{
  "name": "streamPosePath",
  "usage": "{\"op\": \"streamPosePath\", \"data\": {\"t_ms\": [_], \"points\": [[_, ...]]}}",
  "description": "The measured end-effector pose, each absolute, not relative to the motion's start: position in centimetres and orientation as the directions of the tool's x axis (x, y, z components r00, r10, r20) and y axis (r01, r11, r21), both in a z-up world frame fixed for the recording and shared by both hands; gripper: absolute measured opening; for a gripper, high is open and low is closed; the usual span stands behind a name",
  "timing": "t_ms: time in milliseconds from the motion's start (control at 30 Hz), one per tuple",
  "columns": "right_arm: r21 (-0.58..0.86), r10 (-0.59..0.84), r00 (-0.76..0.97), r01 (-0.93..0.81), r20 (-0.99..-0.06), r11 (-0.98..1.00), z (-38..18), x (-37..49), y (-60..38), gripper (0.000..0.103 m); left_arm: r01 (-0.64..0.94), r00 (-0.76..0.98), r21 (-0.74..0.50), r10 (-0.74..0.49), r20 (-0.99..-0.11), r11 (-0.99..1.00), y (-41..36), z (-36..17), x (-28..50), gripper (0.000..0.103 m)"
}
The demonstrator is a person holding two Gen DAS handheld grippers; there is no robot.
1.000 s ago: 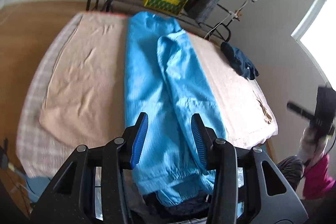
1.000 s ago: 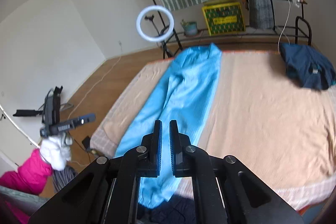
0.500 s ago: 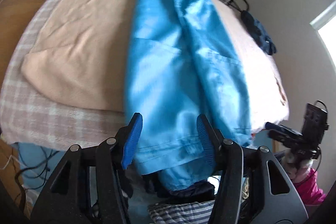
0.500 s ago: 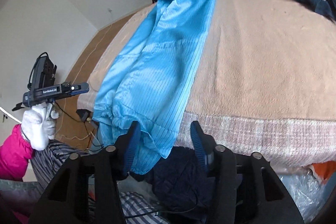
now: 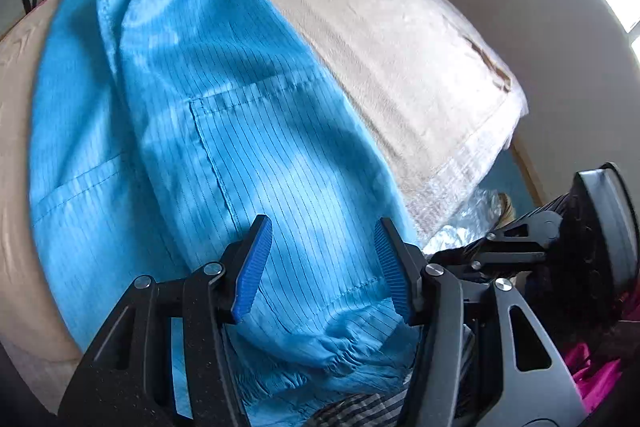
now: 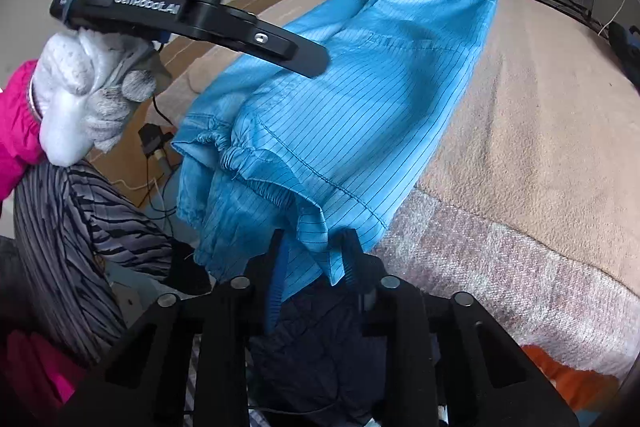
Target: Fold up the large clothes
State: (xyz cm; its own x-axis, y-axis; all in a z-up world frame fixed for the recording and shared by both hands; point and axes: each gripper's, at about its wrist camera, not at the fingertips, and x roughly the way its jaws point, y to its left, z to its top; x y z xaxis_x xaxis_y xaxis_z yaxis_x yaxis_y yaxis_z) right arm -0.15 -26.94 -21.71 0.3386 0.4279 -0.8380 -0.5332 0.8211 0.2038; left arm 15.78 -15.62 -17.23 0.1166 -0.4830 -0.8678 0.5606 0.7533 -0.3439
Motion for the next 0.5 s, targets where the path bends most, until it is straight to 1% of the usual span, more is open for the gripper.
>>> {"op": "streamPosePath", "data": {"t_ms": [33,100,167,200,233,333,400,433,500], "points": [[0.193,0.423,0.344,-0.540,-0.838,0.819,-21.8,-0.2,-26.7,0.012,0.560,0.104,-0.336,-0.467,-0.878,0.757,-16.0,-18.0,16.1,0.055],[0.145,0.401,0.372,-0.556,-0.837,0.818,-21.6,-0.8,-26.1,0.006,0.556,0.084,-0.336,-0.454,-0.887,0.760,-16.0,-19.1,16.4,0.054],[0.065,0.359,0.420,-0.571,-0.833,0.819,-21.2,-1.7,-25.1,0.004,0.539,0.071,-0.356,-0.462,-0.884,0.763,-15.7,-19.9,16.7,0.052],[0.000,0.320,0.458,-0.573,-0.830,0.819,-20.8,-2.2,-24.7,0.003,0.530,0.068,-0.374,-0.478,-0.876,0.761,-15.5,-20.0,16.9,0.051],[-0.104,0.260,0.517,-0.572,-0.815,0.814,-20.4,-2.9,-24.1,0.002,0.520,0.065,-0.395,-0.496,-0.866,0.758,-15.2,-20.1,17.1,0.051],[-0.355,0.158,0.671,-0.560,-0.724,0.749,-19.9,-5.2,-22.4,0.002,0.504,0.058,-0.424,-0.520,-0.852,0.752,-14.4,-20.2,17.5,0.048],[-0.394,0.175,0.651,-0.627,-0.738,0.673,-20.7,-6.8,-21.3,0.002,0.503,0.059,-0.428,-0.524,-0.850,0.751,-13.8,-20.2,17.5,0.043],[-0.408,0.178,0.636,-0.658,-0.751,0.633,-21.4,-7.7,-20.7,0.001,0.507,0.064,-0.422,-0.521,-0.851,0.752,-13.8,-20.2,17.4,0.042],[-0.372,0.218,0.586,-0.715,-0.780,0.592,-21.9,-8.9,-20.6,0.001,0.518,0.070,-0.417,-0.522,-0.850,0.747,-13.6,-20.3,17.3,0.041]]}}
